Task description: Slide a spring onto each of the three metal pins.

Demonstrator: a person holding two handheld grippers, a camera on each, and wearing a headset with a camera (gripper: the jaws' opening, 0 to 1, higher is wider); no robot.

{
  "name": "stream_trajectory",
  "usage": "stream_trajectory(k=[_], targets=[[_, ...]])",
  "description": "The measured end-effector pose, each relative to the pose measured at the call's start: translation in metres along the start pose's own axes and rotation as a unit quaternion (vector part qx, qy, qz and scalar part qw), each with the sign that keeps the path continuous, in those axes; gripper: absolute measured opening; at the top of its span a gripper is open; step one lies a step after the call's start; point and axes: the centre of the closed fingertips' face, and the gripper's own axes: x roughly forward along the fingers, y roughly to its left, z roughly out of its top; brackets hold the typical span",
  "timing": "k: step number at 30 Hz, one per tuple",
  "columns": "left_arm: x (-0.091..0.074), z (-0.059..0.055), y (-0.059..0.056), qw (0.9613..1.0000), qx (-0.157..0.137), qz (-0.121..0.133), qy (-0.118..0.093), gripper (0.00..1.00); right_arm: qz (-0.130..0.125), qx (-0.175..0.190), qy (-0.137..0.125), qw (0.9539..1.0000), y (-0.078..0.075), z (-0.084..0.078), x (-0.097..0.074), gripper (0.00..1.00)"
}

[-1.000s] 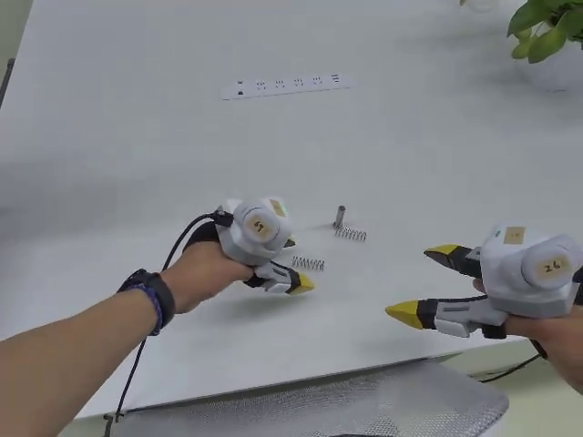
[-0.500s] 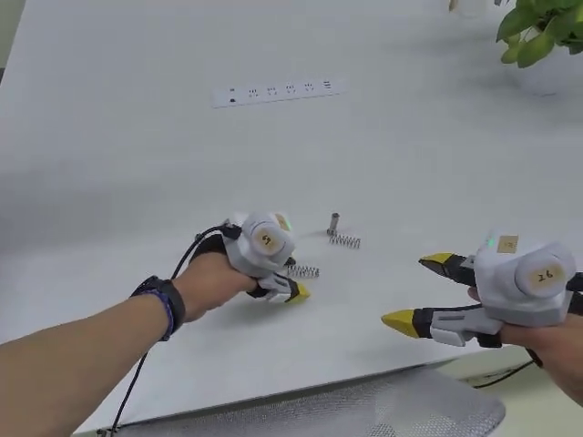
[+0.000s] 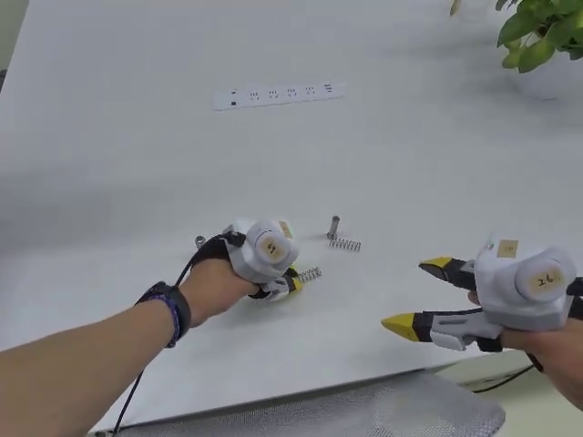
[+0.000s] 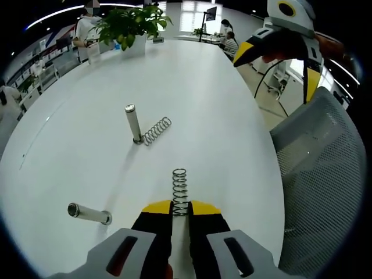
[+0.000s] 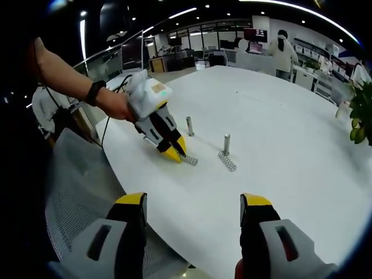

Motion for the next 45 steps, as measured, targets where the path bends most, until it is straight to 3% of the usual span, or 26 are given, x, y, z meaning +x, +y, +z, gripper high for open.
stream_trajectory(k=[5,18,45], targets=[[-0.003,-0.005,-0.004,1.0000,0.001,-0.002,0.008,0.02,0.000,0.001,-0.001,1.0000,0.000,-0.001,0.000,0.64],[-0.024,-0.001,0.001,0.9997,-0.017,0.013,-0.012,0.02,-0.001,0.005,-0.003,1.0000,0.000,-0.003,-0.002,0.63],[-0.086,-0.007,0.012,0.9973,-0.012,0.059,-0.042,0.02,0.022,-0.004,-0.017,0.9996,0.008,0.011,0.004,0.59]])
